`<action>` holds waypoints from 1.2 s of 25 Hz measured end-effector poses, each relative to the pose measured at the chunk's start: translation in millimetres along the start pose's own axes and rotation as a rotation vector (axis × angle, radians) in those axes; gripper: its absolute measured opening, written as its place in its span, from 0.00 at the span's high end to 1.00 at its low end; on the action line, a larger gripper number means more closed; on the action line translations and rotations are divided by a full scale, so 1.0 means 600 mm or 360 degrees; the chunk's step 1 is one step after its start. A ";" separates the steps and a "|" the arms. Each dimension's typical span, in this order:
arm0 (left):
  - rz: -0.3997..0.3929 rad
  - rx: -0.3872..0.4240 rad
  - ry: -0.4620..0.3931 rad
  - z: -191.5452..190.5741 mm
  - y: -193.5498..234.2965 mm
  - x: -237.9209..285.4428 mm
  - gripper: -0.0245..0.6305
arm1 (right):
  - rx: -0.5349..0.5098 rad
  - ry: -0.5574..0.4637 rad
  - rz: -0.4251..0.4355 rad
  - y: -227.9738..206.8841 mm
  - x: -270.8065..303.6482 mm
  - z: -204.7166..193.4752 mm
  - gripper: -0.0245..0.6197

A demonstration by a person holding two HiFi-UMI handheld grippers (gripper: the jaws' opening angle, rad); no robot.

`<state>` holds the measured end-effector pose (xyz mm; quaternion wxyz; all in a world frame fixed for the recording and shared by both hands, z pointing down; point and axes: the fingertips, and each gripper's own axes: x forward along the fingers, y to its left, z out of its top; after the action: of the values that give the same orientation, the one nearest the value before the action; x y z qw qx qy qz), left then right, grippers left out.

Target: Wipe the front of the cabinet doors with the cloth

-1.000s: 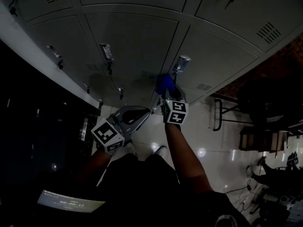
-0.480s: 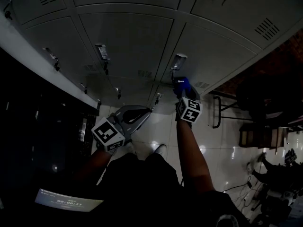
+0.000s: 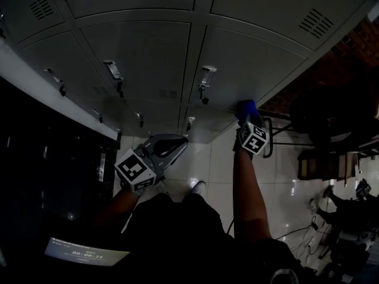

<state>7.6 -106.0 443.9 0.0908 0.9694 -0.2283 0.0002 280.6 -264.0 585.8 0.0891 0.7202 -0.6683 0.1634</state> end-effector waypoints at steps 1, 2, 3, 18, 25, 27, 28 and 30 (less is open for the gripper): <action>-0.0003 0.0001 0.0002 0.000 -0.002 0.003 0.96 | 0.0006 -0.0003 -0.0015 -0.011 -0.001 0.001 0.85; -0.0004 0.0001 0.0003 0.000 -0.005 0.006 0.96 | 0.0005 -0.0006 -0.0022 -0.018 -0.001 0.002 0.85; -0.0004 0.0001 0.0004 -0.001 -0.006 0.009 0.96 | -0.0003 -0.0008 -0.0022 -0.022 -0.001 0.003 0.85; 0.0047 0.0026 -0.0035 0.014 -0.003 0.021 0.96 | -0.0104 -0.0197 0.0857 0.158 -0.159 0.072 0.85; 0.0056 0.0043 -0.0037 0.018 -0.001 0.009 0.96 | -0.0119 -0.0247 0.1269 0.261 -0.291 0.116 0.85; 0.0054 0.0051 -0.0043 0.021 -0.001 0.007 0.96 | -0.0202 -0.0296 0.1331 0.285 -0.324 0.131 0.85; 0.0051 0.0056 -0.0045 0.022 -0.002 0.006 0.96 | -0.0254 -0.0321 0.1350 0.295 -0.337 0.136 0.85; 0.0048 0.0061 -0.0046 0.024 -0.003 0.003 0.96 | -0.0313 -0.0354 0.1376 0.310 -0.355 0.142 0.85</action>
<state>9.8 -107.7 429.7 0.0689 0.9673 -0.2442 -0.0079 94.8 -111.7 414.3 0.0083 0.3763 -0.9254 0.0432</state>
